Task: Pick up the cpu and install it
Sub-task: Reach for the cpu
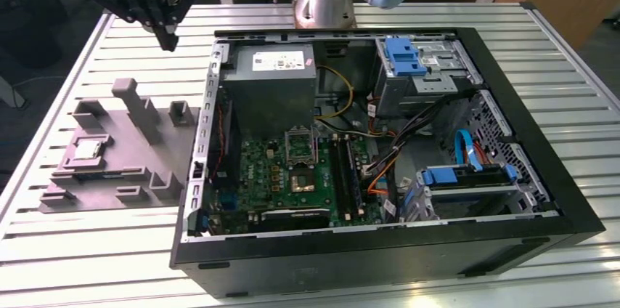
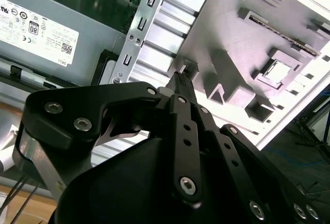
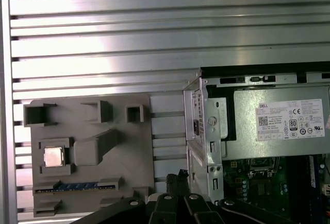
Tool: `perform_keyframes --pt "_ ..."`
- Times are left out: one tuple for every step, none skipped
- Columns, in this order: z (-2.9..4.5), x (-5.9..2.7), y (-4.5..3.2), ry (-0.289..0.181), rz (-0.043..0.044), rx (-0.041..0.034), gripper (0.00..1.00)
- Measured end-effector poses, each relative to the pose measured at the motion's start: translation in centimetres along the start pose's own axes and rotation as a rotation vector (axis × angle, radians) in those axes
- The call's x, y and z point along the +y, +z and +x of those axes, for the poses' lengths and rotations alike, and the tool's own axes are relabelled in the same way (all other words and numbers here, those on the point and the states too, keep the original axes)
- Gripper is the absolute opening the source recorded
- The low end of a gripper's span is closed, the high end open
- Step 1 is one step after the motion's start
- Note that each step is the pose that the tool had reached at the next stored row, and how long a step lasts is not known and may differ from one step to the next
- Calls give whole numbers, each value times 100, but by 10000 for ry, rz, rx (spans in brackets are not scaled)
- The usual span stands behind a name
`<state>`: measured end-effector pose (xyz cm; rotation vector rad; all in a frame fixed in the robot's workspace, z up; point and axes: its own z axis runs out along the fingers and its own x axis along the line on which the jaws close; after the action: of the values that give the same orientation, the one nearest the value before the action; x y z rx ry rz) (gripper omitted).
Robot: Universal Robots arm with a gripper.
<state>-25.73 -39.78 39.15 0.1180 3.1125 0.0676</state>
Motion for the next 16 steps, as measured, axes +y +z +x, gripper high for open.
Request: perform_keyframes --pt "3 0 0 0 -1 -1 11" --pt "5 0 0 -1 -1 -1 11" --pt "7 -1 0 -1 -1 -1 11" --pt "10 -1 0 -1 0 0 11" --pt "12 -1 0 0 0 -1 11" --pt "14 -1 0 0 0 0 11" --pt "16 -1 0 0 0 0 11" --pt "19 -2 0 -1 0 -1 11" --pt "21 -2 0 0 0 0 11" --pt "23 -2 0 0 0 0 11" --pt "25 -2 0 -1 -1 0 11" --pt "27 -2 0 0 0 0 11" --pt "29 -2 0 0 0 0 11" --pt "31 -2 0 0 0 0 11" --pt "33 -3 0 0 0 -1 11" --pt "35 -3 -1 0 0 0 11"
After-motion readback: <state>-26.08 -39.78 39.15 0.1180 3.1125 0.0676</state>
